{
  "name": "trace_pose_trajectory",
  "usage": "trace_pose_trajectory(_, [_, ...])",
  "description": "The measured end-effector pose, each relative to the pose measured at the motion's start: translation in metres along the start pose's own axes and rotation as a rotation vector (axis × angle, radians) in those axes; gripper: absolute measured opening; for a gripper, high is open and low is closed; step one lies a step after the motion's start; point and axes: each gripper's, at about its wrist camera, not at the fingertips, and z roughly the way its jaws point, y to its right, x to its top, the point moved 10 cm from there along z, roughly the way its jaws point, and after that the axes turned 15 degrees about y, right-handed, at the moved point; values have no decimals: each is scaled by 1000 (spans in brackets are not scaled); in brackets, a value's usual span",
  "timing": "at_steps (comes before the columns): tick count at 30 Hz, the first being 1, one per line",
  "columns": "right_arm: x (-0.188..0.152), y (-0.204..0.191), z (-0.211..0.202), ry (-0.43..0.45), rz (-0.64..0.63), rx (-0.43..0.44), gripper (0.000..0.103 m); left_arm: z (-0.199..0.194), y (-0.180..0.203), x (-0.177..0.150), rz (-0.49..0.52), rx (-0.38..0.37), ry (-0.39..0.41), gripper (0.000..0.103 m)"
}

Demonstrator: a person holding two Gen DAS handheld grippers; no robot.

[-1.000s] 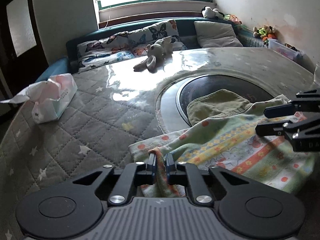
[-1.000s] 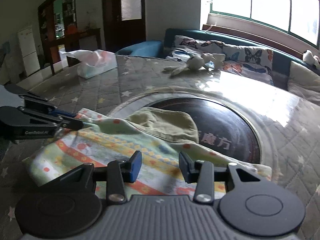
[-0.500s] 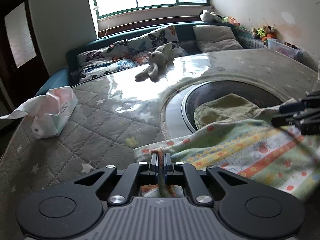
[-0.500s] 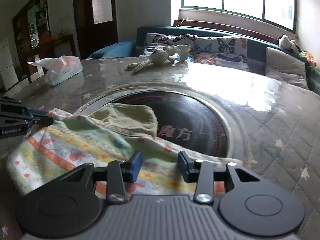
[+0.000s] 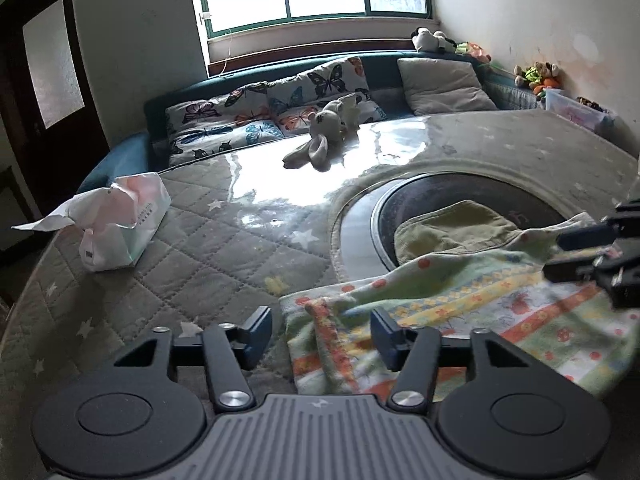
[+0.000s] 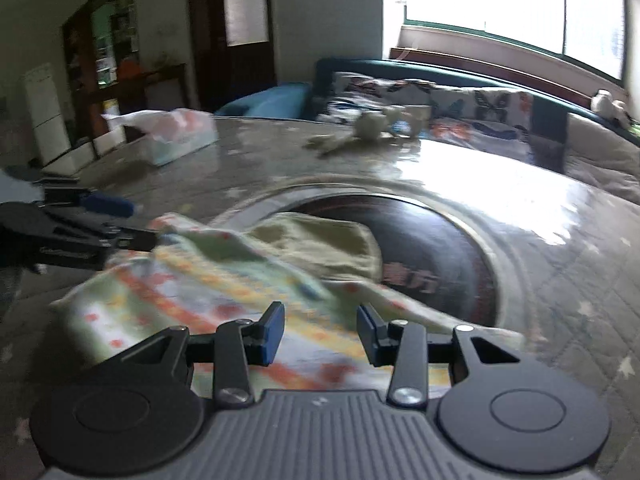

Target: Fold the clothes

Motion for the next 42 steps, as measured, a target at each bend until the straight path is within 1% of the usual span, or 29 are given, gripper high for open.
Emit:
trace_pose_trajectory(1, [0,-6,0,0,-5,15,41,-2,0,0,3,9,1,85])
trace_pose_trajectory(2, [0,-12,-1,0,-9,29,41,-4,0,0,10,23,5,94])
trace_pose_trajectory(4, [-2,-23,-2,-2,-16,49,41,-9,1,-1,14,30,10,95])
trace_pose_trajectory(8, [-5,-38,-6,-2,-25,72,41,-21,4,-1,8,30,26,103])
trace_pose_trajectory(11, [-8,-46,-11,0,-29,80,51,-31,7,0,-8,26,45,103])
trace_pose_trajectory(13, [-11,-51,-14,-1,-32,85,51,-35,10,0,-18,15,48,103])
trace_pose_trajectory(16, [-15,-57,-18,1,-45,79,53,-41,13,-1,-14,30,39,103])
trace_pose_trajectory(18, [-15,-61,-21,9,-45,77,56,-46,16,-3,-8,43,41,103])
trace_pose_trajectory(20, [-15,-63,-25,16,-42,76,58,-50,18,-5,-10,49,37,103])
trace_pose_trajectory(23, [-16,-67,-31,27,-37,71,68,-54,20,-9,-21,63,21,103])
trace_pose_trajectory(31, [-15,-78,-39,37,-53,65,68,-53,6,-27,-66,126,-54,103])
trace_pose_trajectory(38, [-11,-96,-43,39,-97,79,68,-56,-8,-23,-82,136,-48,103])
trace_pose_trajectory(42, [-9,-110,-45,39,-146,91,68,-54,-22,-18,-125,139,-44,103])
